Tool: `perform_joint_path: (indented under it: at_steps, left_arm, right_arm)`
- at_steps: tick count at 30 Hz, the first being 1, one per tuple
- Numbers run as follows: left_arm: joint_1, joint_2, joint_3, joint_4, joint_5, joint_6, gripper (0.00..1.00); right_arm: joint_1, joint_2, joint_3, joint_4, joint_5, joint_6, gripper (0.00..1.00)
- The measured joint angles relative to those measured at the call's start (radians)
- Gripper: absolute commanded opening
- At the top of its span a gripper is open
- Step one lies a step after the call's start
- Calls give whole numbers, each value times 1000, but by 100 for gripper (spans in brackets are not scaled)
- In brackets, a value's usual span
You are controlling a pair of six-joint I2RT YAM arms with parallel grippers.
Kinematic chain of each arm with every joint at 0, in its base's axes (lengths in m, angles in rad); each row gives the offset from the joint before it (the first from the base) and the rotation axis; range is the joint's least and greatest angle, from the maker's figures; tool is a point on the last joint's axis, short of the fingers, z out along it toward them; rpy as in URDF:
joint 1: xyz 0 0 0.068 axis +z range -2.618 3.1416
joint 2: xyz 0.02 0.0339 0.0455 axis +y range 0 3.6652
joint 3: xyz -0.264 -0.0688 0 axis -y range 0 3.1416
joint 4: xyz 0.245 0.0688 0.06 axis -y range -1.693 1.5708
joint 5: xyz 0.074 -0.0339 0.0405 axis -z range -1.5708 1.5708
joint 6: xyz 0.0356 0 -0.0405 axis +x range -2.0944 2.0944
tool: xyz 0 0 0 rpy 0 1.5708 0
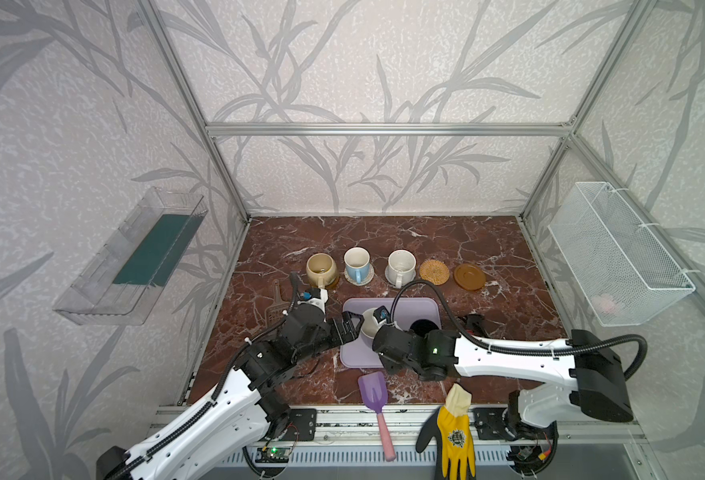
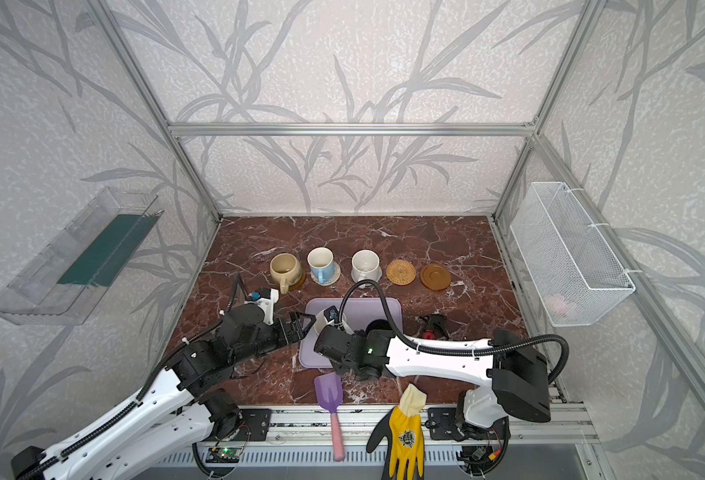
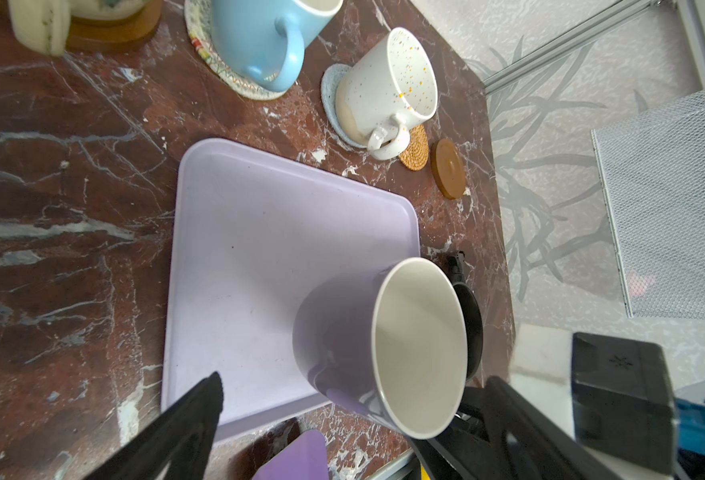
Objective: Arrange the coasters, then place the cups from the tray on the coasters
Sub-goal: 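Carry white mug toward coasters with right gripper while left lifts lavender mug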
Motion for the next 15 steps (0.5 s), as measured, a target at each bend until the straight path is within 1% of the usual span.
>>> perform_joint_path:
  at_steps: [8,15]
  left_arm:
    - [0,-10,53,36,1,0,99]
    - [0,34,84,96,27,1,99]
  right_arm:
    - [-27,-103,0,1,14,-44,4]
    - [-94,-187,0,-2,2,-69,4]
